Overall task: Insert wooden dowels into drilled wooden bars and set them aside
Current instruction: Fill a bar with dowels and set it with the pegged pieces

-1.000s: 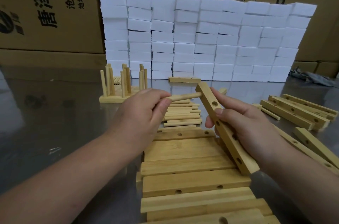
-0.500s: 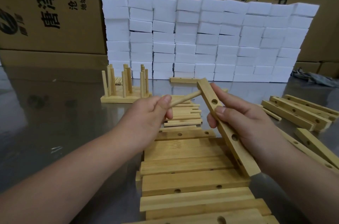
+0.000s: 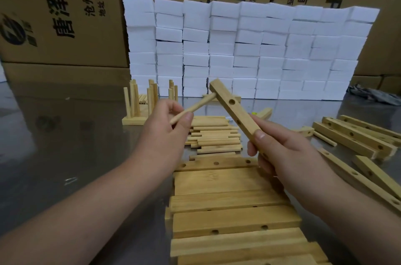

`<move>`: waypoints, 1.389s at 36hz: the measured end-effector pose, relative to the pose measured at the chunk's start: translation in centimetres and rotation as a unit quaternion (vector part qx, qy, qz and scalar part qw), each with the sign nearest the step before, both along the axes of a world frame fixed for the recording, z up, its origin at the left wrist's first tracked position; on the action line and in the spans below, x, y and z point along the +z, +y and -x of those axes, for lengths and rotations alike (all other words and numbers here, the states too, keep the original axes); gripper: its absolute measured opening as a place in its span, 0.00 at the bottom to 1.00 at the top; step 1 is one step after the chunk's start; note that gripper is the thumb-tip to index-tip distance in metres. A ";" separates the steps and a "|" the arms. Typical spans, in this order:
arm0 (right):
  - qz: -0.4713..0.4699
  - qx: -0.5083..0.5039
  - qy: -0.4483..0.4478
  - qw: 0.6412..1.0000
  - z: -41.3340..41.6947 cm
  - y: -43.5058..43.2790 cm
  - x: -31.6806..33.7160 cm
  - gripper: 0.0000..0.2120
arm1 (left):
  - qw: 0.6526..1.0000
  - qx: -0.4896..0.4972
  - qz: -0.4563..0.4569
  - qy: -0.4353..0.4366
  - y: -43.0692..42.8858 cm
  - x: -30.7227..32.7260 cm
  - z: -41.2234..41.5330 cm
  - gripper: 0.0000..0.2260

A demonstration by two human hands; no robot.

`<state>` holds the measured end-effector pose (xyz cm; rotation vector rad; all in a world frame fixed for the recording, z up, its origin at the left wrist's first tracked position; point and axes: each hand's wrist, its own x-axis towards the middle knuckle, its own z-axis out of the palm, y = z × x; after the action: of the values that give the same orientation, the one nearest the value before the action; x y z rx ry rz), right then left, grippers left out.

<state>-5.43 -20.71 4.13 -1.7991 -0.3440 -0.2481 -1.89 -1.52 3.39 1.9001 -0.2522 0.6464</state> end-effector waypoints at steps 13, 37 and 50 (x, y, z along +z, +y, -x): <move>0.023 0.002 0.005 1.000 0.0 0.1 -0.3 0.16 | 1.000 -0.012 0.019 0.013 0.3 0.2 -0.2 0.14; -0.124 -0.157 0.059 0.978 -2.3 -1.1 -0.9 0.15 | 0.950 -0.070 -0.223 0.205 2.3 -2.5 -3.0 0.11; -0.137 -0.097 0.083 0.982 -2.5 -0.5 -0.8 0.15 | 0.939 -0.037 -0.169 0.296 1.2 -1.8 -4.0 0.04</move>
<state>-2.94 -21.19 3.34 -1.5672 -0.0128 -0.2668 2.10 -0.35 1.60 2.3051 -0.0440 -0.0488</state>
